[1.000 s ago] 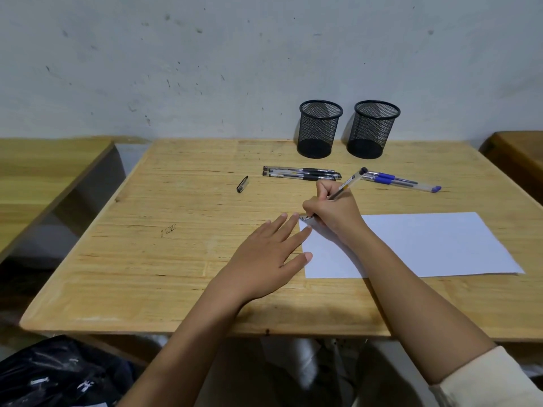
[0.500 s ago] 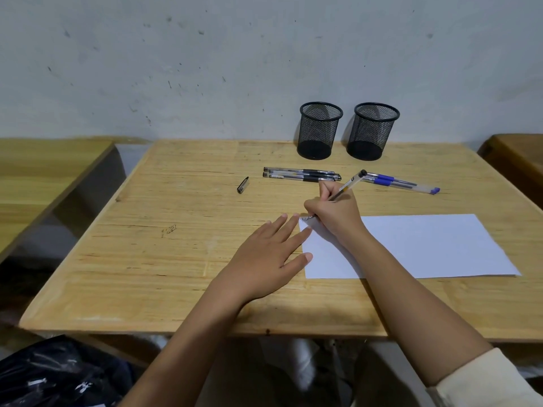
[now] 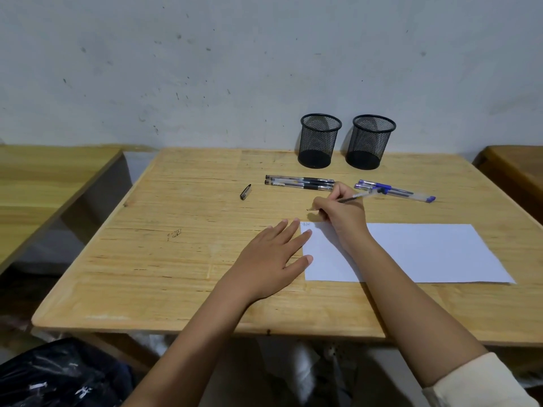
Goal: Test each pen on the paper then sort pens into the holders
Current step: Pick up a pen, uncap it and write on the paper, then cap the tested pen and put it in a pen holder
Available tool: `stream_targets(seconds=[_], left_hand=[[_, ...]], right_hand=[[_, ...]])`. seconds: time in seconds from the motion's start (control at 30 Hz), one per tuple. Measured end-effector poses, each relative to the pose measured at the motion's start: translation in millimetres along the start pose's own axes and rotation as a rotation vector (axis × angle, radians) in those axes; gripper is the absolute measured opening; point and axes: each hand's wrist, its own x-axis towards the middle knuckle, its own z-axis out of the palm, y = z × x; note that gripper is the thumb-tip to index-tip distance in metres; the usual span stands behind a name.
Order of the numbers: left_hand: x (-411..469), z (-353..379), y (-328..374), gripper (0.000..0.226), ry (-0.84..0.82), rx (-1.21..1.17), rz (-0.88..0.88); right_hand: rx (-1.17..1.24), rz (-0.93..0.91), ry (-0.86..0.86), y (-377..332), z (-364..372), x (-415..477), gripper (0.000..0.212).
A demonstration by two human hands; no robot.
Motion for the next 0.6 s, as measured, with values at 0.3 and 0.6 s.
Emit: stream_targets(seconds=[0.3, 0.6], left_hand=[[7, -13, 5, 0.054, -0.024, 0.0, -0.016], [13, -33, 2, 0.061, -0.084, -0.165, -0.018]], right_hand=[[0.254, 0.054, -0.058, -19, -28, 6, 0.008], [0.396, 0.091, -0.035, -36, -55, -5, 0.011]])
